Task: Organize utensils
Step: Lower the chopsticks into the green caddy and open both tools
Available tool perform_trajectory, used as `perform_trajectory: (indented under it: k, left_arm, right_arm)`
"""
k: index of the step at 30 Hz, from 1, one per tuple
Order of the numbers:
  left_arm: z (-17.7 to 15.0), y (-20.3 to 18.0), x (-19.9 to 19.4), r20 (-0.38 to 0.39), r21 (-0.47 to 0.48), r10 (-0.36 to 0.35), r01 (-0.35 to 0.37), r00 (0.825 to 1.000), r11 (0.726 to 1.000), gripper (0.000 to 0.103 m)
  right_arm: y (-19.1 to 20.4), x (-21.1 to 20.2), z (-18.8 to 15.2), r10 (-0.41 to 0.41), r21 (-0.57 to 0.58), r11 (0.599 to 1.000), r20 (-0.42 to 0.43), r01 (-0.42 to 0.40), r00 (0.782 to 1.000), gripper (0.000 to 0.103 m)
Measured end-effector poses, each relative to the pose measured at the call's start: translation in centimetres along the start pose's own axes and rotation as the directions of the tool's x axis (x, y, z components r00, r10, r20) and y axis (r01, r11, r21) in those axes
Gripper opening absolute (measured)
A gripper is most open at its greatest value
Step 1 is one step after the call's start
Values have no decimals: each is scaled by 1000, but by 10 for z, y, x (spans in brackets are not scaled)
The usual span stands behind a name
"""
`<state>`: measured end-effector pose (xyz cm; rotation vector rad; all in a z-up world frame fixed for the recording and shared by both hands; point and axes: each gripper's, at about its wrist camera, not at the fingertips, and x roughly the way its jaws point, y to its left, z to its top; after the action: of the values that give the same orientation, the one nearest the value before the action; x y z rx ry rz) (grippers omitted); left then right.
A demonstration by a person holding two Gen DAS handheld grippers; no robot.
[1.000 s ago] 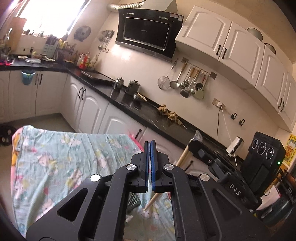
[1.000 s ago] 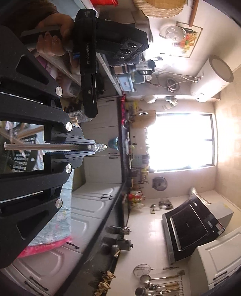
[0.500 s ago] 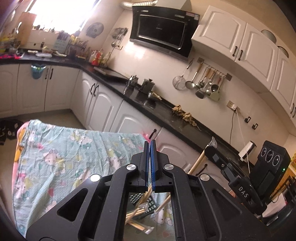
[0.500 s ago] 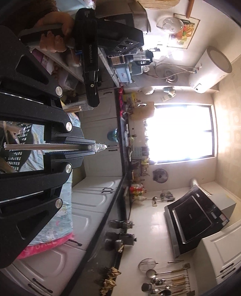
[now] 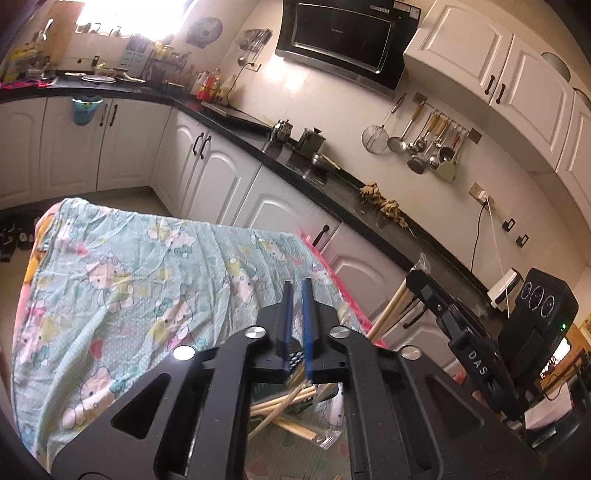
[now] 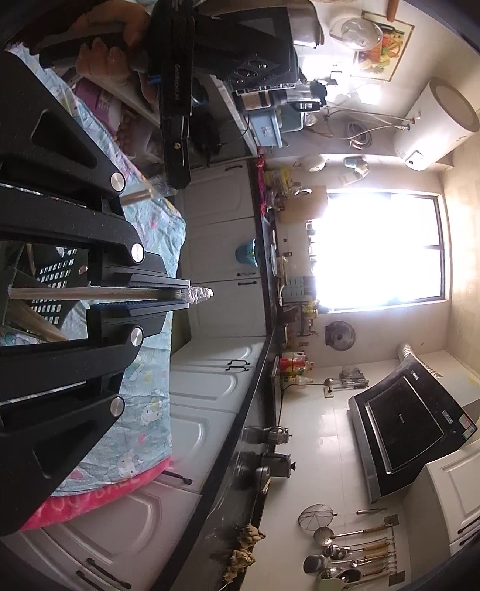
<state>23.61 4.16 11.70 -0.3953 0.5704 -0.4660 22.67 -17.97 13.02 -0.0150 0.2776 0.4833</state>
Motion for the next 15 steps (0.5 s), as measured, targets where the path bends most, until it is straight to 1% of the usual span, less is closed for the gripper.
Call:
perform_trajectory:
  k: [1, 2, 5, 7, 11, 15]
  left_arm:
    - [-2, 1, 0, -3, -1, 1, -1, 1000, 1000, 20]
    - [-3, 2, 0, -6, -3, 2, -2, 1000, 1000, 24]
    - [-8, 3, 0, -10, -3, 9, -9, 1000, 1000, 26]
    - [-10, 3, -1, -11, -7, 9, -9, 1000, 1000, 31]
    - [-14, 6, -4, -12, -16, 7, -7, 1000, 1000, 33]
    - [-18, 7, -6, -17, -18, 14, -15, 1000, 1000, 42]
  right_arm:
    - [-1, 0, -2, -3, 2, 1000, 0, 3, 1000, 6]
    - [-2, 0, -3, -7, 3, 1000, 4, 7, 1000, 6]
    - [-4, -1, -4, -20, 6, 1000, 6, 20, 1000, 6]
    - [-4, -1, -4, -41, 7, 999, 10, 41, 999, 6]
    - [-6, -1, -5, -47, 13, 999, 22, 47, 999, 6]
    - [-10, 2, -5, -46, 40, 998, 30, 45, 998, 6]
